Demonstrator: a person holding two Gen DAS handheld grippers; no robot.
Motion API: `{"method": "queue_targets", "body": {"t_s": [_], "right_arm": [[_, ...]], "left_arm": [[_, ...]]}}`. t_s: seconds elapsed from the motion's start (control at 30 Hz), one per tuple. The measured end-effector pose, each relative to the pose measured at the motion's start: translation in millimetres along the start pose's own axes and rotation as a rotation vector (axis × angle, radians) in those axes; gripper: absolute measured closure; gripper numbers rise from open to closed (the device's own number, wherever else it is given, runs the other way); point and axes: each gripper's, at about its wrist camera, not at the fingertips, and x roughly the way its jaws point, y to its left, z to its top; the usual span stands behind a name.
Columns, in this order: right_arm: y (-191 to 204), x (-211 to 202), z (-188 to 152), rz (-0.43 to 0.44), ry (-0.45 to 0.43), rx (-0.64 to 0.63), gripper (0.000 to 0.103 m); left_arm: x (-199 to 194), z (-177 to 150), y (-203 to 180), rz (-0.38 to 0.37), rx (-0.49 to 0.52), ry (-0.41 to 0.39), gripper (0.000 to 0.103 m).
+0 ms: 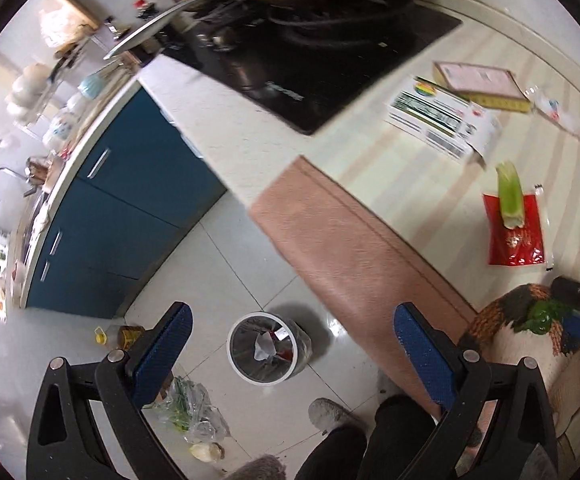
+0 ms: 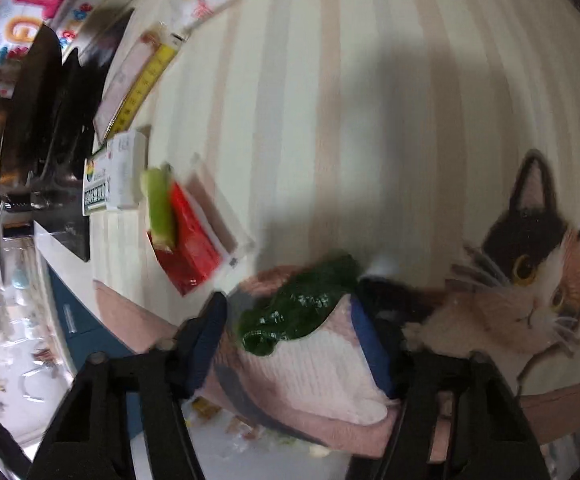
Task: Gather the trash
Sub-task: 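Grasp the green pepper with the right tool while the left tool grasps the celery piece, then carry pepper and celery to the wastebasket and open both tools to drop them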
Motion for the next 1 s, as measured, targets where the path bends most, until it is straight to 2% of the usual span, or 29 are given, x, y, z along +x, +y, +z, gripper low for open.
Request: {"method": "queue_targets", "body": {"t_s": [0.03,0.2,0.3,0.33,0.4,0.47,0.5,0.57,0.63,0.7,0.73,0.8,1.0], "right_arm": [[6.7,5.5,1.2,-0.030,0.004,-0.039,0.072],[0.5,2.1,12.0,-0.044,-0.082,-0.094,0.075],[-15.0,-13.4,26.7,-0.062,-0.136,-0.103,0.075],[-22.3,-18.2,30.7,-0.076,-0.157,-0.102,0.075],[-37.9,-26.1,37.1,-0.093,-0.187,-0.092,0.075],[-56.6,-33.8,44.8,-0.095,-0.207,-0.060,0.075],[-62.3,-36.4,51.3,-0.094,-0.210,-0.047,0.075],[-71.8,-38.0,54.8,-0.089,-0.221,-0.013,0.075],[-78.4,-36.4,58.5,-0.084,-0.222,0.010,0.075],[-80.8,-32.6,61.9,-0.074,-0.219,0.029,0.076],[-78.1,-29.8,64.5,-0.071,-0.216,0.033,0.076],[-77.0,-29.4,62.2,-0.061,-0.214,0.035,0.076],[-75.3,-47.0,56.9,-0.024,-0.219,0.005,0.076]], "left_arm": [[1.1,2.5,-4.9,-0.011,0.011,0.009,0.000],[5.0,17.0,-28.3,-0.107,0.036,0.040,0.001],[4.1,33.0,-45.7,-0.236,0.040,0.050,0.001],[4.5,39.5,-53.0,-0.293,0.043,0.062,0.004],[7.3,55.4,-71.4,-0.406,0.057,0.095,0.024],[11.4,69.2,-92.0,-0.472,0.071,0.129,0.037],[14.1,75.5,-100.5,-0.493,0.081,0.142,0.038],[22.7,87.1,-121.7,-0.516,0.113,0.180,0.041],[33.5,93.9,-140.4,-0.500,0.155,0.213,0.048],[41.6,96.8,-151.0,-0.470,0.188,0.234,0.083],[42.6,96.9,-153.4,-0.456,0.199,0.228,0.090],[39.7,96.8,-151.2,-0.471,0.190,0.223,0.096],[3.1,97.3,-123.6,-0.503,0.130,0.134,0.098]]}}
